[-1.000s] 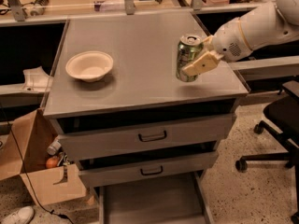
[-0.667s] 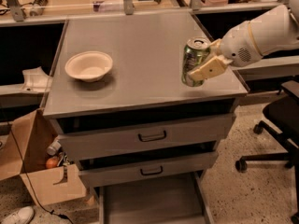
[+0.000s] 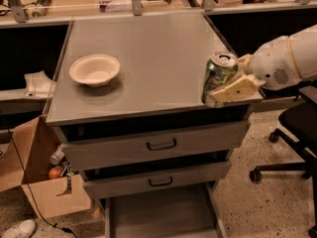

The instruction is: Place green can into bottom drawer

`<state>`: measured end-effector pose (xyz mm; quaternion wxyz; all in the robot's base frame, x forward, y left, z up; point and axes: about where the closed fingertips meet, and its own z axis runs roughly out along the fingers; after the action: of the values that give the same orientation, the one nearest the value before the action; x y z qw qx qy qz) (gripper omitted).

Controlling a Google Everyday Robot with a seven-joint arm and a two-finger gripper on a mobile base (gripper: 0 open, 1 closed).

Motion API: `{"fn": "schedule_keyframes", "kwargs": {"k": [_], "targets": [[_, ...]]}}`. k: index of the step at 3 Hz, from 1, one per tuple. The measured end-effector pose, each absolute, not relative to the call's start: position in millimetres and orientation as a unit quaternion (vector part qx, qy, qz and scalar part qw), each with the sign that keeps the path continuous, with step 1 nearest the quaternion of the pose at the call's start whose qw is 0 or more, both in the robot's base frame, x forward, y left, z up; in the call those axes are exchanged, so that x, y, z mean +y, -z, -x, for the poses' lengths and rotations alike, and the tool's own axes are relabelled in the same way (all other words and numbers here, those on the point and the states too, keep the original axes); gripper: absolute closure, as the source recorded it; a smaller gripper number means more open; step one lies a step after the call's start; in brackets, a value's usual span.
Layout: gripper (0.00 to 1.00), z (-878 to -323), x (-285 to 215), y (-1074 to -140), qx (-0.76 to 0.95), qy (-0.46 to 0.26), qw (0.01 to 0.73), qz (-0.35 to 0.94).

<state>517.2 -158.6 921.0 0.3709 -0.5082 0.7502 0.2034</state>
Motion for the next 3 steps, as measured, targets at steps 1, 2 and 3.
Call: {"fn": "schedule_keyframes", "kwargs": {"k": [1, 2, 3], "targets": [[1.00, -521, -160, -917, 0.753, -0.200, 0.369, 0.507], [1.00, -502, -184, -896, 0.776, -0.193, 0.351, 0.487], [1.00, -486, -197, -889, 0.790, -0.192, 0.344, 0.471]]}}
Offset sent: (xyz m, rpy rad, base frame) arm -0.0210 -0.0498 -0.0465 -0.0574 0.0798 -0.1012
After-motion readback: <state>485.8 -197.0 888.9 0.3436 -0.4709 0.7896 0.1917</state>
